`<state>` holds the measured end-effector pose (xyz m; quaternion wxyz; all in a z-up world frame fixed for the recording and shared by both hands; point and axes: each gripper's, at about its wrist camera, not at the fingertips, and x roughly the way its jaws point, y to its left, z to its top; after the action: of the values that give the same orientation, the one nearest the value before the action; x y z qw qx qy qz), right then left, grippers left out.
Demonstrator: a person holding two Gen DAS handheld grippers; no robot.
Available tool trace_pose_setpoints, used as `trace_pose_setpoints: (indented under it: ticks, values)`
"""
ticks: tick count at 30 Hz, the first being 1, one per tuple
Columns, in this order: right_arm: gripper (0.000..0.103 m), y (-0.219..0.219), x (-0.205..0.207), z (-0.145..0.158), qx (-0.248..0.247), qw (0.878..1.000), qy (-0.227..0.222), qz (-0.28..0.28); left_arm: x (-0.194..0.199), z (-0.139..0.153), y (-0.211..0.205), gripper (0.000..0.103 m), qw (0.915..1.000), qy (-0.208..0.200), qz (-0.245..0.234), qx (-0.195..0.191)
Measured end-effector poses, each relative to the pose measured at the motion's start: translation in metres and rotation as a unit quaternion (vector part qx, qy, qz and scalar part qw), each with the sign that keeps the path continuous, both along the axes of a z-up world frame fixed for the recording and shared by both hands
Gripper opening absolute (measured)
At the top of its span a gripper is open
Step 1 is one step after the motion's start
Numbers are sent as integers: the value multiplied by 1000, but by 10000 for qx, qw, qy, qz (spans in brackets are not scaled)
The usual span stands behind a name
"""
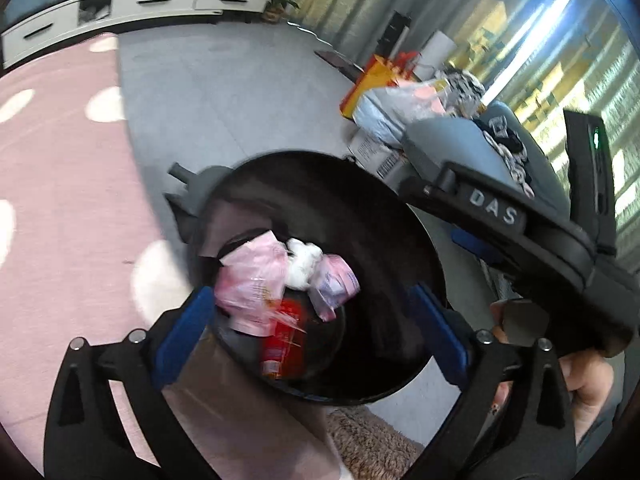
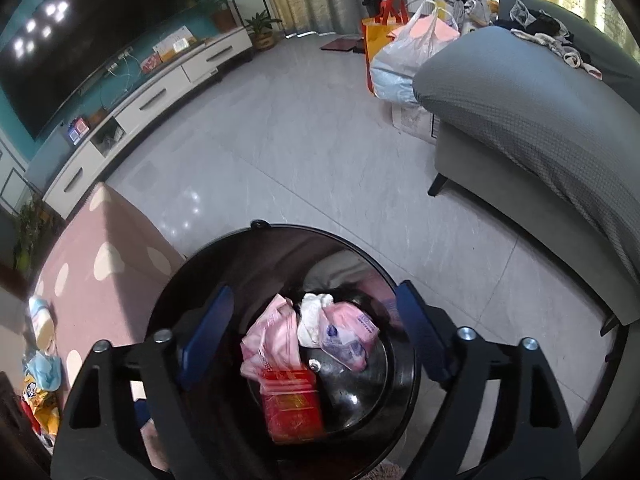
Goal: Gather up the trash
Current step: 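Grasp the white plastic bag with the left tool while the right tool grasps the blue mask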
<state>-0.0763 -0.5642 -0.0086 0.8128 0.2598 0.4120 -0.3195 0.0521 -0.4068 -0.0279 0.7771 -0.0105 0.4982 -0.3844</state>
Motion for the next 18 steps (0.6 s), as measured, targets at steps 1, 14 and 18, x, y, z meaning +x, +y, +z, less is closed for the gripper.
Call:
trace_pose_setpoints:
  ticks: [1,14,18]
  values:
    - [88,1,1,1,7,10000,-31,26,2,3,8,100,10000,-7,82,-39]
    - [91,71,45,9,-98,9919,-92,1260,24,56,188,100,9724,-589,2246,228]
    - [91,112,65,7,-120,9833,-54,1817,24,65,262,100,9499,-700,3016,427]
